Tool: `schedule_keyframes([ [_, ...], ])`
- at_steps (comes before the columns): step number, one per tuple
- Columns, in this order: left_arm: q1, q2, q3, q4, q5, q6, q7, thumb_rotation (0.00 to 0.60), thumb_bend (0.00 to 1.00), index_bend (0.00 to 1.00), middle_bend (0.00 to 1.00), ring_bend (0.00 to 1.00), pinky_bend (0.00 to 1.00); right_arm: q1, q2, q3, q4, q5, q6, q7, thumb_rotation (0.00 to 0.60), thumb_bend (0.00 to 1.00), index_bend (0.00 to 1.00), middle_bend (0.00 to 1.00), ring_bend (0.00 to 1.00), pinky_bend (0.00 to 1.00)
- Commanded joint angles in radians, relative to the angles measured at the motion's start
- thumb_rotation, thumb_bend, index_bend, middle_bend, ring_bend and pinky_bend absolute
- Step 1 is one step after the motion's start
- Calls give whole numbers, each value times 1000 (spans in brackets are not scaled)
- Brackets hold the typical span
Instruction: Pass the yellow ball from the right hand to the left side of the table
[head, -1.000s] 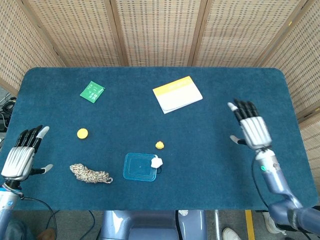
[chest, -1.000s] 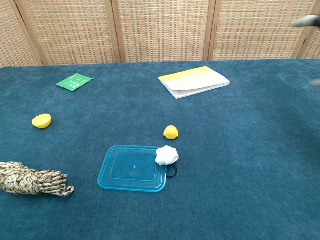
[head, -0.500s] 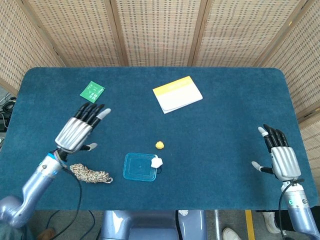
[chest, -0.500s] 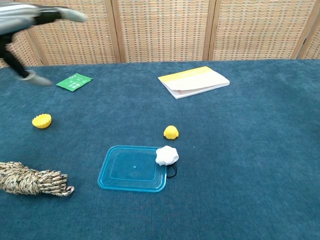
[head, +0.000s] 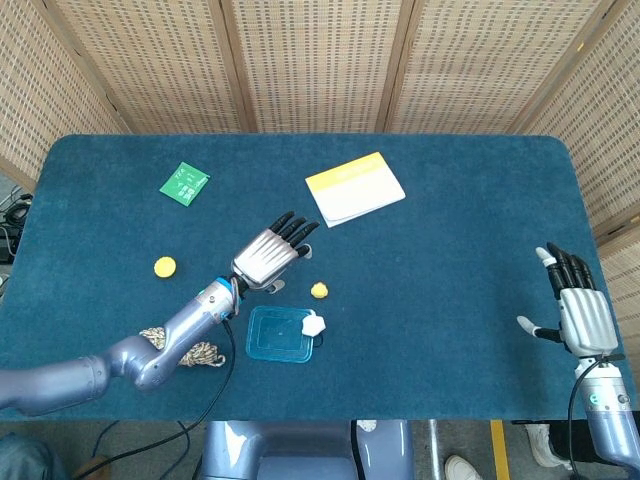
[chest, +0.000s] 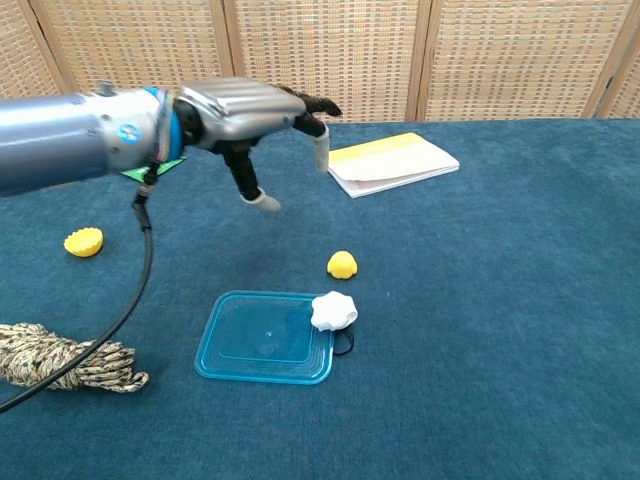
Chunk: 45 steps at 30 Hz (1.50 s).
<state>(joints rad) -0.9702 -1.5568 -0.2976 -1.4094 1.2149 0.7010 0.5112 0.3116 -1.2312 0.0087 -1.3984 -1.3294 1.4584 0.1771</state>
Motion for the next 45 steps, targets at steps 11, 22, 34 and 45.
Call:
schedule_keyframes([
  [11, -139, -208, 36, 252, -101, -108, -17, 600, 299, 390, 0, 0, 0, -23, 4, 43, 22, 18, -45, 29, 600, 0, 36, 0, 0, 0],
  [22, -167, -308, 76, 389, -87, -120, -67, 600, 301, 396, 0, 0, 0, -34, 6, 67, 37, 8, -66, 45, 600, 0, 36, 0, 0, 0],
  [34, -177, -333, 93, 431, -81, -109, -92, 600, 347, 513, 0, 0, 0, -47, 7, 91, 47, 0, -78, 61, 600, 0, 36, 0, 0, 0],
  [45, -164, -279, 73, 376, -94, -58, -104, 600, 358, 543, 0, 0, 0, -54, 5, 105, 48, -11, -88, 63, 600, 0, 38, 0, 0, 0],
])
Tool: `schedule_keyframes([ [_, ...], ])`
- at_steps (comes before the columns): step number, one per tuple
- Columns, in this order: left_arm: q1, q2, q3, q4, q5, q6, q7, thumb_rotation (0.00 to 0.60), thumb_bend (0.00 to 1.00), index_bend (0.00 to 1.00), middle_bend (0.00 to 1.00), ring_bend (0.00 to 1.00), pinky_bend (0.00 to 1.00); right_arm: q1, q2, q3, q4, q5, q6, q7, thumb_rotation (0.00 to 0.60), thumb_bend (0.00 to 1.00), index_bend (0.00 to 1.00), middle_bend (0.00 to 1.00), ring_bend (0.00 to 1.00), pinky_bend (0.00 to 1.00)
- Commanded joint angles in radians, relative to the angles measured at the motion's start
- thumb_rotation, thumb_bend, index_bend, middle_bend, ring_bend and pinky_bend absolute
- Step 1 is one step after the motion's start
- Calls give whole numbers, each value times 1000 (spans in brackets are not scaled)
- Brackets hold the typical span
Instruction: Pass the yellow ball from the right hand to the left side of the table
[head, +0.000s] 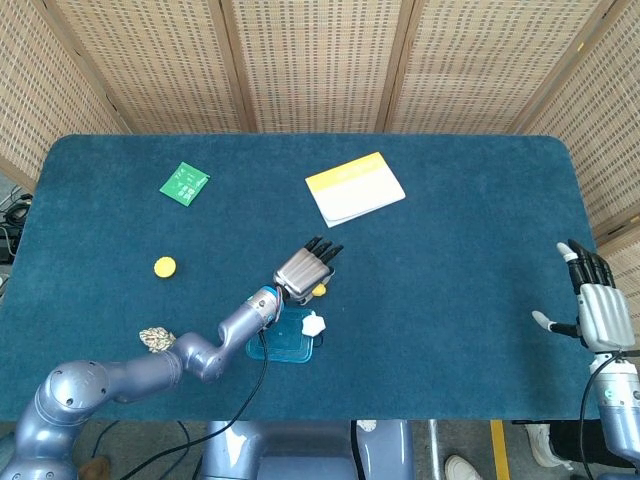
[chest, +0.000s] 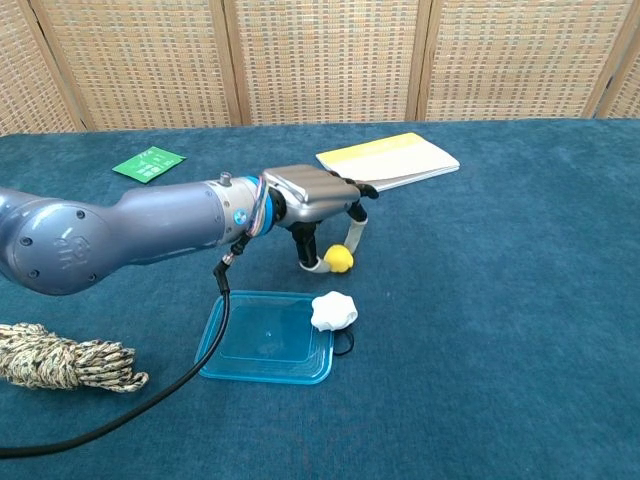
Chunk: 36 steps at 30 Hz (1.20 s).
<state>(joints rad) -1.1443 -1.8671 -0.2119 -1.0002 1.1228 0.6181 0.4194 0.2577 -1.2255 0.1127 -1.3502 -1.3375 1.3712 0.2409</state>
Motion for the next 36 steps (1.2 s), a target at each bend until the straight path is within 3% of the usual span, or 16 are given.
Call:
schedule_keyframes([
  [1, 17, 49, -18, -50, -1, 37, -17, 600, 359, 542, 0, 0, 0, -1, -1, 1, -1, -5, -1, -2, 600, 0, 38, 0, 0, 0],
  [6, 82, 180, -29, -149, -6, 112, -42, 600, 360, 530, 0, 0, 0, -3, -3, 1, -5, -16, -1, -11, 600, 0, 40, 0, 0, 0],
  [10, 184, 323, -7, -239, -10, 178, -97, 600, 366, 527, 0, 0, 0, -5, -6, -1, -8, -25, -4, -23, 600, 0, 39, 0, 0, 0],
  [17, 360, 484, 93, -259, -13, 200, -246, 600, 388, 523, 0, 0, 0, -9, -14, -7, -23, -52, 8, -55, 600, 0, 40, 0, 0, 0],
  [24, 438, 515, 154, -177, 26, 155, -389, 600, 388, 517, 0, 0, 0, -12, -16, -6, -48, -74, 21, -81, 600, 0, 40, 0, 0, 0],
  [36, 444, 432, 159, -12, 114, 140, -511, 600, 394, 518, 0, 0, 0, -18, -20, -4, -48, -78, 17, -96, 600, 0, 40, 0, 0, 0],
])
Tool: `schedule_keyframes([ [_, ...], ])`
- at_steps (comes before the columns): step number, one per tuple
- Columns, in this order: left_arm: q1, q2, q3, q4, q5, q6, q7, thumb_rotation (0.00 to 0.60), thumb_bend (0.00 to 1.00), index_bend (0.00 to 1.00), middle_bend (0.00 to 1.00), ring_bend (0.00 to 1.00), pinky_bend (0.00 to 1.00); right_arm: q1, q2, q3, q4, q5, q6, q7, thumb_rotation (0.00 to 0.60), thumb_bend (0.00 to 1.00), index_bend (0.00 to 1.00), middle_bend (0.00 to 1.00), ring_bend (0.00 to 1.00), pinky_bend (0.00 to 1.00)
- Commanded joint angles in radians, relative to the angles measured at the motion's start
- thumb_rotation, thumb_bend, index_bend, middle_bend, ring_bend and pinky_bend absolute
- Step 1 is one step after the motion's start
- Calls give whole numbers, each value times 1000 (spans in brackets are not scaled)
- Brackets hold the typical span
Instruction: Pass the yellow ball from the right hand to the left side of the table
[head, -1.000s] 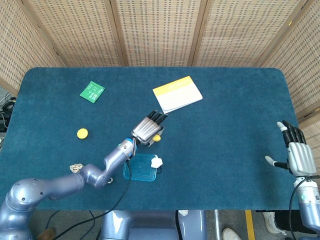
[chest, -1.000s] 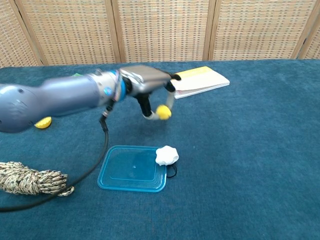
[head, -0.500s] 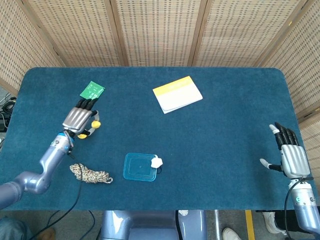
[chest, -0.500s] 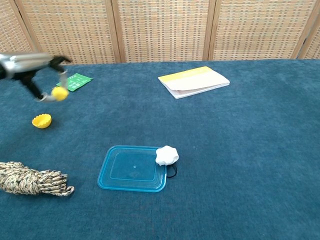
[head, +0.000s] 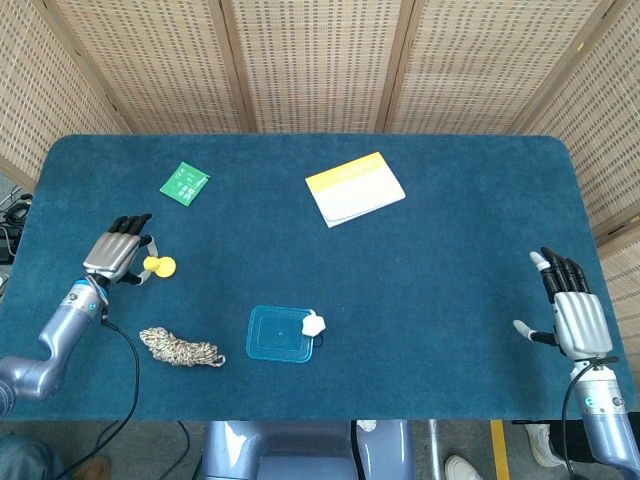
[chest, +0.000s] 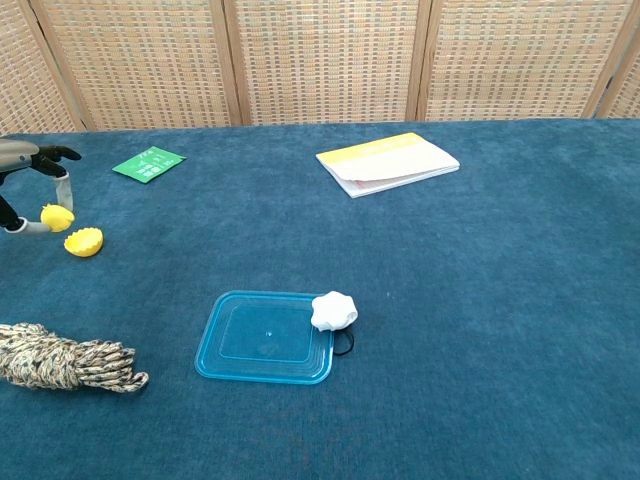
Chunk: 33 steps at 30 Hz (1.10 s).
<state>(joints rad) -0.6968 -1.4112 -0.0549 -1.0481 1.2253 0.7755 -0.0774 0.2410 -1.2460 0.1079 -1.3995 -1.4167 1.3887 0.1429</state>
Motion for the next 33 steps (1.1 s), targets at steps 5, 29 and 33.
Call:
schedule_keyframes([
  [5, -11, -58, -4, 88, 18, -37, -35, 600, 392, 510, 0, 0, 0, -4, 2, 4, 7, 6, -6, 10, 600, 0, 40, 0, 0, 0],
  [29, 19, -21, -19, 40, 100, 24, -174, 600, 191, 0, 0, 0, 0, -11, 5, 13, 1, -6, -8, 12, 600, 0, 40, 0, 0, 0],
  [33, 85, 79, -45, -88, 112, 171, -218, 600, 90, 0, 0, 0, 0, -15, 10, 11, -7, -15, -1, 17, 600, 0, 40, 0, 0, 0],
])
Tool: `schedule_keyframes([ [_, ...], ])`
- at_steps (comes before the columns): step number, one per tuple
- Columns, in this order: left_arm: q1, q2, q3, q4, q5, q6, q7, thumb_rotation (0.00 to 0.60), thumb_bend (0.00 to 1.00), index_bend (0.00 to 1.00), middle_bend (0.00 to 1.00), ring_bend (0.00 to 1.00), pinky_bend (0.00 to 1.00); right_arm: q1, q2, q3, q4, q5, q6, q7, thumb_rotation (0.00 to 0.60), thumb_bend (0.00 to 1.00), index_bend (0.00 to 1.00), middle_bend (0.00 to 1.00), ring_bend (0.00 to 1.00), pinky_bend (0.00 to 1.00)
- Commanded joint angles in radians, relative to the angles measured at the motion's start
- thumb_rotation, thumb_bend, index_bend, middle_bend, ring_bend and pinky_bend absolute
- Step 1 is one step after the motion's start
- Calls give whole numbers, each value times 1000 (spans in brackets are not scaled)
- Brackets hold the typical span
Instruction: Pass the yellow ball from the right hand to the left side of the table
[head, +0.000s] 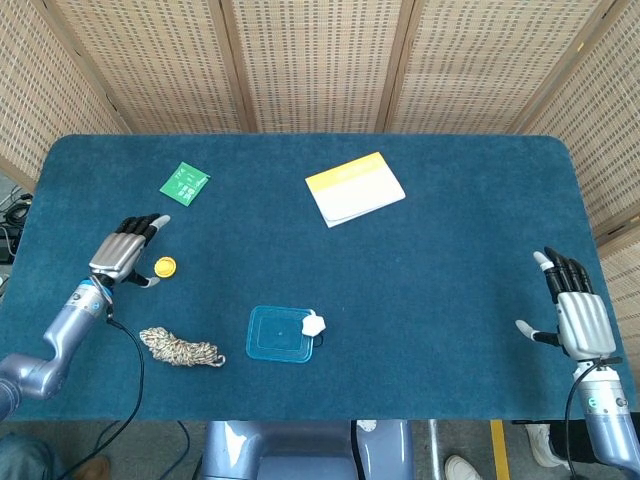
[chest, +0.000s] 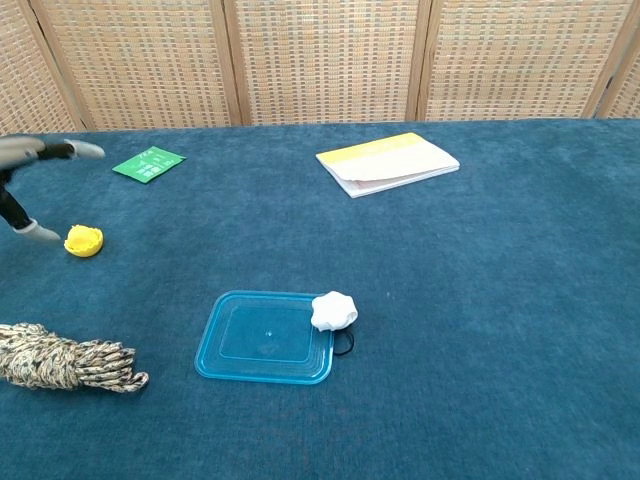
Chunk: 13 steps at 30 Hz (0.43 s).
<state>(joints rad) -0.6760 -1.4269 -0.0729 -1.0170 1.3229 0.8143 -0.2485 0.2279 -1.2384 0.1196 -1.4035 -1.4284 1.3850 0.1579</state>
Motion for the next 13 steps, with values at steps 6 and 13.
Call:
schedule_keyframes([
  [6, 217, 239, -48, -382, -70, 367, 127, 600, 51, 0, 0, 0, 0, -7, 11, 2, -18, -9, 15, -5, 600, 0, 40, 0, 0, 0],
  [13, 380, 268, -1, -620, -72, 633, 326, 600, 52, 0, 0, 0, 0, -10, 9, 6, -17, -24, 40, -32, 600, 0, 40, 0, 0, 0],
])
